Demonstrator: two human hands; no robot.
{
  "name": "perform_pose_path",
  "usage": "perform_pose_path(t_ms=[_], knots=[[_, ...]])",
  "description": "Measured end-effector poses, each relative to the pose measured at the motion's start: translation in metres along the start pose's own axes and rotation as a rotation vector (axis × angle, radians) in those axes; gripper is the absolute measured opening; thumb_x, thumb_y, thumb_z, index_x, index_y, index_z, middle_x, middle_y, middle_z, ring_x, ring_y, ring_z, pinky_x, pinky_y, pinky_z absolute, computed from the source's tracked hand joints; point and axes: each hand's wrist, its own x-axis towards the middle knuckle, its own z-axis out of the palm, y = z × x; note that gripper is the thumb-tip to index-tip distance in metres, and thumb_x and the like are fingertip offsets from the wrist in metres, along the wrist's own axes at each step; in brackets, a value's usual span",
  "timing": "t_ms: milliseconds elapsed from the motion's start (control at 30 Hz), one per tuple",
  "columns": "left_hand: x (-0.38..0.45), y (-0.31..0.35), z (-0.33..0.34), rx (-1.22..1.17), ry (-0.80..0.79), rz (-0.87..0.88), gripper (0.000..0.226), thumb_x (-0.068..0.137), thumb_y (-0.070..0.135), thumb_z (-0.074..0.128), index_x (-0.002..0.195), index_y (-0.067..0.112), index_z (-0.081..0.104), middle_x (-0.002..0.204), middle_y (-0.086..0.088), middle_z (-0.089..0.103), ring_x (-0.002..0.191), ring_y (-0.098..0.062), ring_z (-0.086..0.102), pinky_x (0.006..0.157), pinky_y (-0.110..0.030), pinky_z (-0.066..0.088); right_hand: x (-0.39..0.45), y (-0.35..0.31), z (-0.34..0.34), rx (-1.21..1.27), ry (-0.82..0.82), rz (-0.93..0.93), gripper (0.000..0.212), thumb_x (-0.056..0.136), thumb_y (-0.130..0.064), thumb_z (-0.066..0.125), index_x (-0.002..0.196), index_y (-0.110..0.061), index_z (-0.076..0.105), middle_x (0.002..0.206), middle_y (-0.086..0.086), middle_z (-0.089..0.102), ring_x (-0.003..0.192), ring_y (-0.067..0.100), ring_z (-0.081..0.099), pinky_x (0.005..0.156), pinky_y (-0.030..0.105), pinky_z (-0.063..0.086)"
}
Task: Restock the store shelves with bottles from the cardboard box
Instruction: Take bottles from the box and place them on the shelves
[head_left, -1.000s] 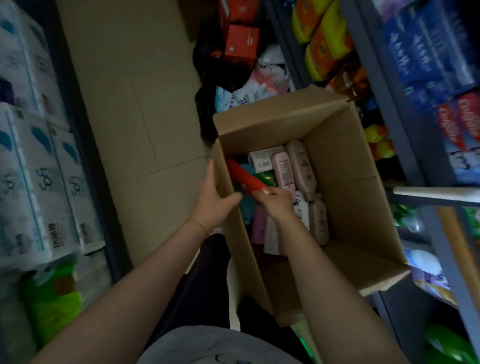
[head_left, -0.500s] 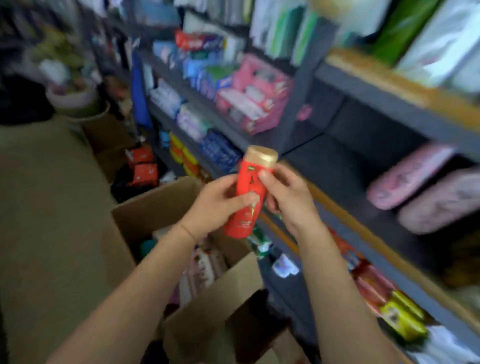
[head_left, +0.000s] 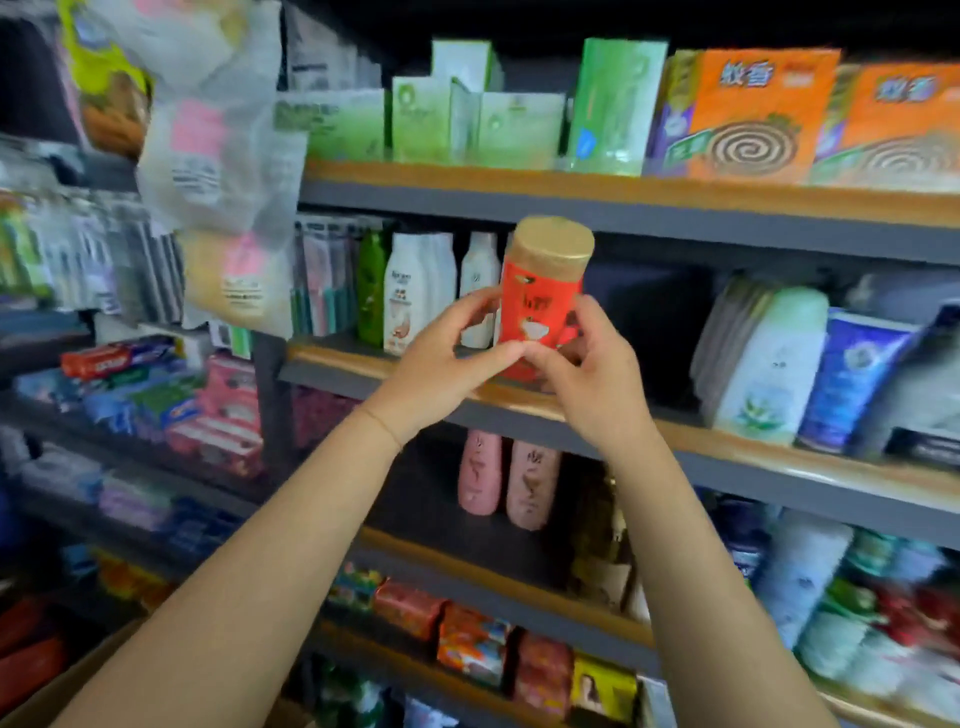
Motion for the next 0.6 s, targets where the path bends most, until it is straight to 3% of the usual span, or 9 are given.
perform_pose_path(t_ms=[100, 200, 267, 400, 600], knots=[[0.016, -0.027, 0.017, 0.282, -0.047, -0.122, 0.043, 0.096, 0.034, 0.065, 0.137, 0.027, 0.057, 0.144, 0.008, 0.053, 0.136, -0.010, 0.045, 0.110, -0.024, 0.033, 0.012, 0.014, -0.028, -0.115, 0.049, 0.040, 0.030, 0.088, -0.019, 0.071, 0.110, -0.030, 0.054, 0.085, -0.013, 0.066, 0.072, 0.006, 0.065, 0.070, 0.032, 0.054], [0.019, -0.056, 0.027, 0.444, -0.052, -0.085, 0.031, 0.094, 0.028, 0.068, 0.124, 0.023, 0.069, 0.130, 0.005, 0.065, 0.126, -0.018, 0.053, 0.108, -0.031, 0.037, 0.025, 0.037, -0.038, -0.206, 0.017, 0.114, 0.029, 0.085, -0.020, 0.072, 0.109, -0.025, 0.056, 0.084, -0.010, 0.064, 0.071, 0.016, 0.064, 0.072, 0.043, 0.057], [0.019, -0.064, 0.029, 0.457, 0.021, -0.031, 0.026, 0.092, 0.022, 0.070, 0.117, 0.026, 0.073, 0.122, 0.007, 0.070, 0.119, -0.019, 0.056, 0.107, -0.038, 0.039, 0.033, 0.050, -0.038, -0.221, -0.009, 0.175, 0.029, 0.085, -0.020, 0.073, 0.109, -0.020, 0.058, 0.085, -0.004, 0.065, 0.069, 0.020, 0.065, 0.071, 0.045, 0.059], [0.021, -0.063, 0.031, 0.486, 0.060, -0.018, 0.026, 0.090, 0.019, 0.071, 0.114, 0.029, 0.074, 0.116, 0.009, 0.072, 0.113, -0.018, 0.056, 0.105, -0.041, 0.040, 0.050, 0.062, -0.029, -0.182, -0.074, 0.342, 0.031, 0.089, -0.013, 0.071, 0.114, -0.010, 0.055, 0.086, 0.009, 0.066, 0.058, 0.022, 0.066, 0.056, 0.034, 0.060], [0.021, -0.063, 0.031, 0.427, 0.064, -0.034, 0.028, 0.088, 0.022, 0.073, 0.113, 0.031, 0.074, 0.111, 0.012, 0.071, 0.111, -0.013, 0.055, 0.105, -0.039, 0.039, 0.079, 0.083, -0.012, -0.202, -0.069, 0.479, 0.030, 0.090, -0.018, 0.070, 0.113, -0.010, 0.053, 0.094, 0.014, 0.068, 0.063, 0.027, 0.068, 0.067, 0.046, 0.062]])
